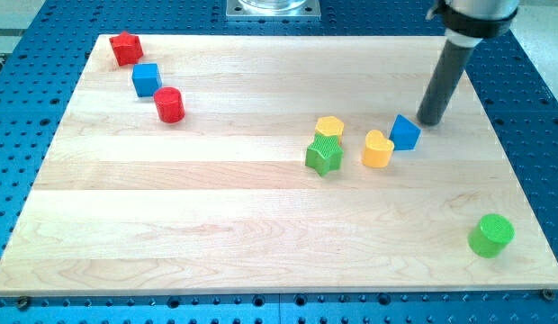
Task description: Push blue triangle to the top left of the green circle
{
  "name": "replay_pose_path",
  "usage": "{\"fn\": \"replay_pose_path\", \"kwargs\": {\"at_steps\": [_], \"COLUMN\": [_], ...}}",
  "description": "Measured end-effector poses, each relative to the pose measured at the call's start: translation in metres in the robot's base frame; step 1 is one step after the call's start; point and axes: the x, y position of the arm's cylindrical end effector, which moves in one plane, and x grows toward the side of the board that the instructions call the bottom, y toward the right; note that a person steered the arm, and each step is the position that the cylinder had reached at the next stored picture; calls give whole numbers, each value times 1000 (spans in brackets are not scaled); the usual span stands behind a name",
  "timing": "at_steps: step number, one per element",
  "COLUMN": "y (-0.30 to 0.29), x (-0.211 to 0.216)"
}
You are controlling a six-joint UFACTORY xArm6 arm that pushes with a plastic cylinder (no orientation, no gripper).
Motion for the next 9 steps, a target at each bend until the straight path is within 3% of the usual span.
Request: {"fn": "replay_pose_path", "kwargs": {"at_steps": [1, 2, 3, 4, 5, 9], "y": [-1, 5, 8, -29, -54, -35], "x": [52, 42, -1, -13, 27, 87]}}
